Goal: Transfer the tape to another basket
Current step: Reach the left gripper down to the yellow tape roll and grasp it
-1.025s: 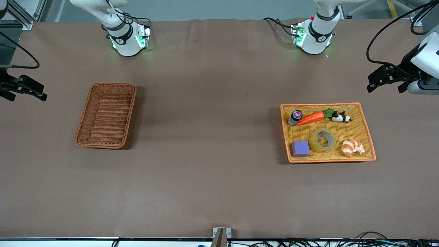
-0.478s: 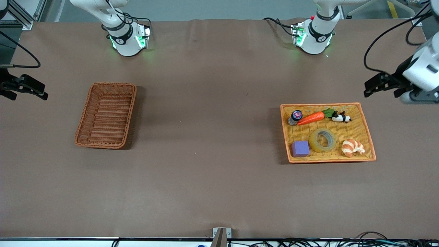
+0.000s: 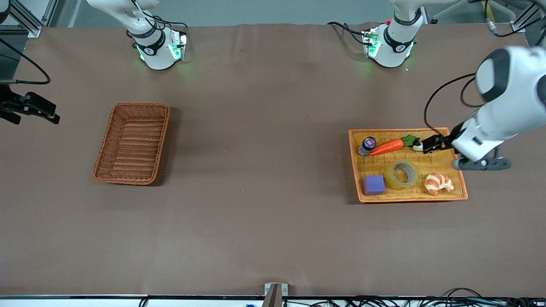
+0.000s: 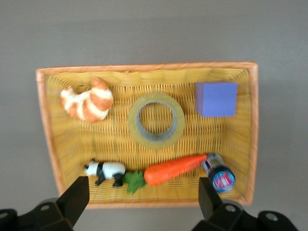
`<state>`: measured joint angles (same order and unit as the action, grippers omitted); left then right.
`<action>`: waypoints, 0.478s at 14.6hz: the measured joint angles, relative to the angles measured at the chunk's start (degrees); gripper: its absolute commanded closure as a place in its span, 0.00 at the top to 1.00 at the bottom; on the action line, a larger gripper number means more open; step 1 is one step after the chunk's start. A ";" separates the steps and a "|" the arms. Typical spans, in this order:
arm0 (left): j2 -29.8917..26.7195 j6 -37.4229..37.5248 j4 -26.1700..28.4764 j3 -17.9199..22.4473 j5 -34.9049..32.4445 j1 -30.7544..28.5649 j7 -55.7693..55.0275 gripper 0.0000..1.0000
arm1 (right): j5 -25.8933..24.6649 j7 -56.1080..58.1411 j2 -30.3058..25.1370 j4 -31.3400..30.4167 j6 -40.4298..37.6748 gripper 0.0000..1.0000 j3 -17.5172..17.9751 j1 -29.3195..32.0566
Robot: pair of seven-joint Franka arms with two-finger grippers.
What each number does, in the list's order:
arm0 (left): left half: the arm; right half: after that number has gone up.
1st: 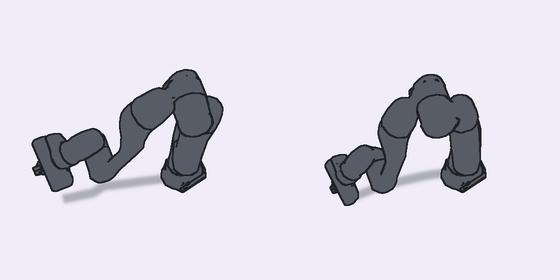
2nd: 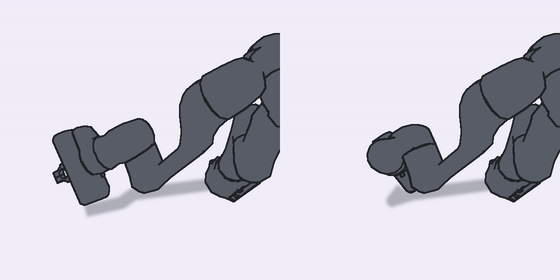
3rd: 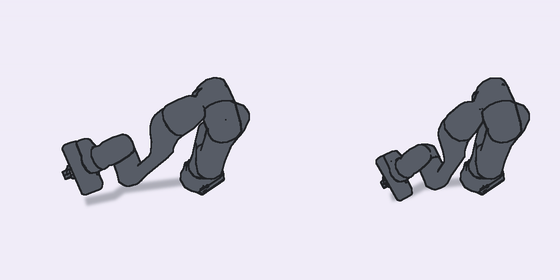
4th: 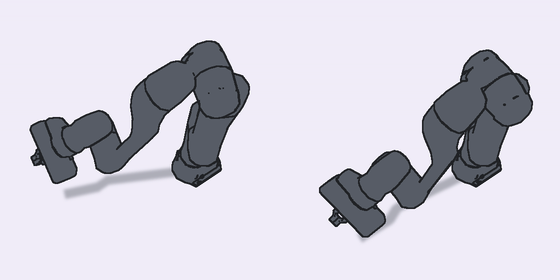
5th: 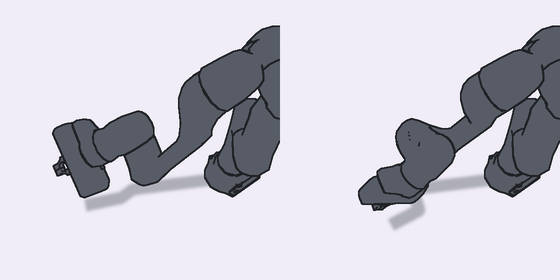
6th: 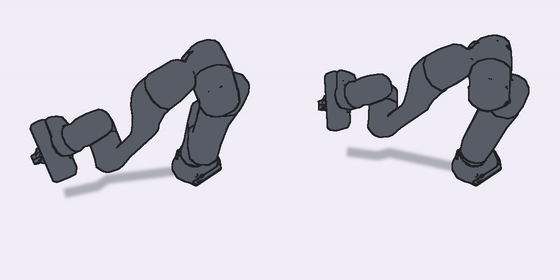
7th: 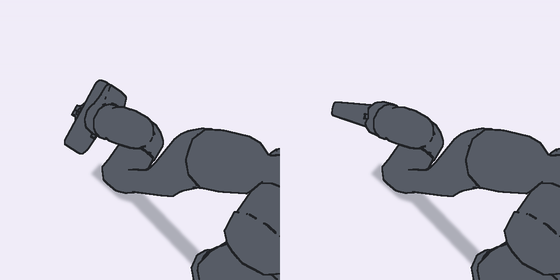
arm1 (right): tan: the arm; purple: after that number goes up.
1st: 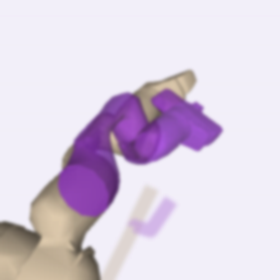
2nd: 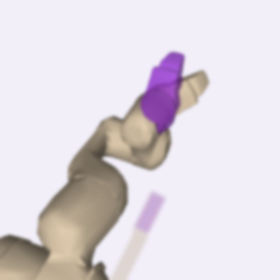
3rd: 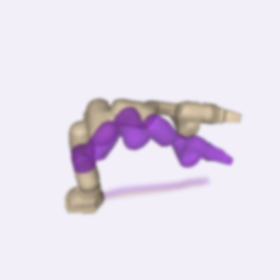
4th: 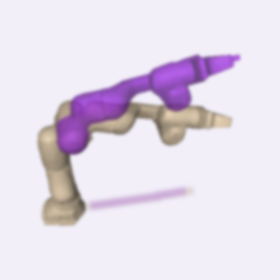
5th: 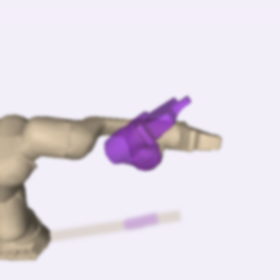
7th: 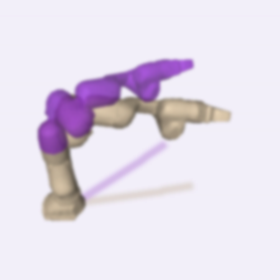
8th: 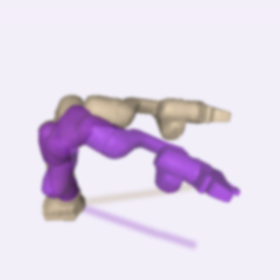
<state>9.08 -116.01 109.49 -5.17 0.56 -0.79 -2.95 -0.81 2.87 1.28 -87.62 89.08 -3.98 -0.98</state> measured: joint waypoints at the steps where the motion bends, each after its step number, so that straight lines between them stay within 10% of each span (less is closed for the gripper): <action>1: 1.74 -2.56 1.13 0.04 0.00 -0.02 0.00 1.00 | 0.00 0.00 -0.01 0.01 -0.07 1.00 0.00 0.00; 7: 13.33 -14.62 2.12 0.95 0.00 -0.87 0.00 0.96 | 0.00 -0.02 -0.22 0.05 -0.55 1.00 -0.05 0.01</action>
<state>22.40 -130.63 111.61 -4.22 0.56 -1.66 -2.95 -0.81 2.85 1.05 -87.57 88.53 -4.04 -0.97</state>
